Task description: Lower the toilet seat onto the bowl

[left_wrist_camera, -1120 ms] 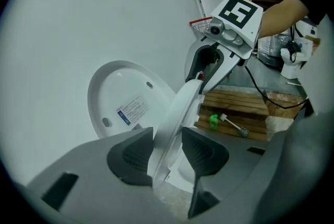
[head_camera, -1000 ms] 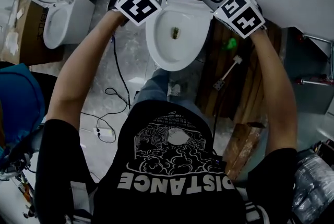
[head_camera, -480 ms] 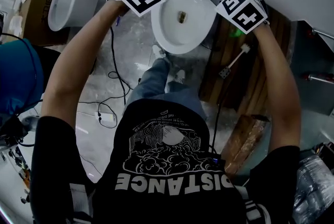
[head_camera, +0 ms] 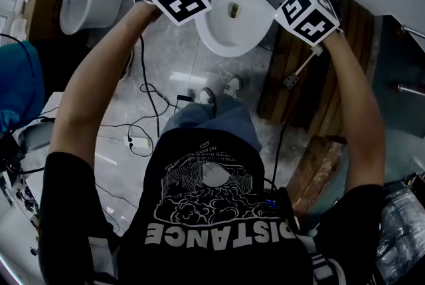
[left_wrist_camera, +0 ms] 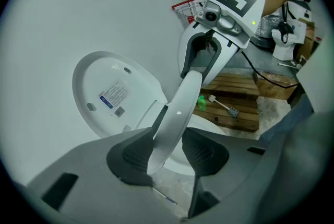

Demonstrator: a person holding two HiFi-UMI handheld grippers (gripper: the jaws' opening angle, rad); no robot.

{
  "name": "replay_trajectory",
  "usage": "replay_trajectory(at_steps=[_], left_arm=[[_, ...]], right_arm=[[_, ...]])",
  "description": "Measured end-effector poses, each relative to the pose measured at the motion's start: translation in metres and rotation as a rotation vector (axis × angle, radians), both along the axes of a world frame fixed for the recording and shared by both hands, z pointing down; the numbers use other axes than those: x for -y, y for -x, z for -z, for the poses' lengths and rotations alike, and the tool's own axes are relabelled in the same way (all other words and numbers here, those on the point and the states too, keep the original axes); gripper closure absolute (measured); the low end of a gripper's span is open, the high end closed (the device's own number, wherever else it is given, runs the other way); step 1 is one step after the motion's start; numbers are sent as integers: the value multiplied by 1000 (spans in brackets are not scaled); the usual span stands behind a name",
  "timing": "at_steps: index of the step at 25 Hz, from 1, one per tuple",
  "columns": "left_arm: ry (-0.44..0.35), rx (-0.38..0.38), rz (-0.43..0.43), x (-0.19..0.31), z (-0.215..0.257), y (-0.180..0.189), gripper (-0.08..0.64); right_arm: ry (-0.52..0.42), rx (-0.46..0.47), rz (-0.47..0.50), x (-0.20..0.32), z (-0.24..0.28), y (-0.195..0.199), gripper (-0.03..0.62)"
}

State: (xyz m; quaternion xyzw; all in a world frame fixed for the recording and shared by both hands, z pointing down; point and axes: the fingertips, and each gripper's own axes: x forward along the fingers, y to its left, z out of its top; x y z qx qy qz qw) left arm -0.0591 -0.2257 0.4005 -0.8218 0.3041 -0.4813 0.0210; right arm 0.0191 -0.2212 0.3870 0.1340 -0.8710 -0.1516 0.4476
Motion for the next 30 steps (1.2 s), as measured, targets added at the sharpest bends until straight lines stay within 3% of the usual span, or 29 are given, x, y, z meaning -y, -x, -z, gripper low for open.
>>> replay_trajectory(at_steps=[8,30], left_arm=[[-6,28,-69,-27,-24,-2,380],[-46,137,-208,-94,-104,-5,371]], right_arm=[[-36,-76,11,-27,-21,0,443],[-114,-174,-13,-92,-99,-2,425]])
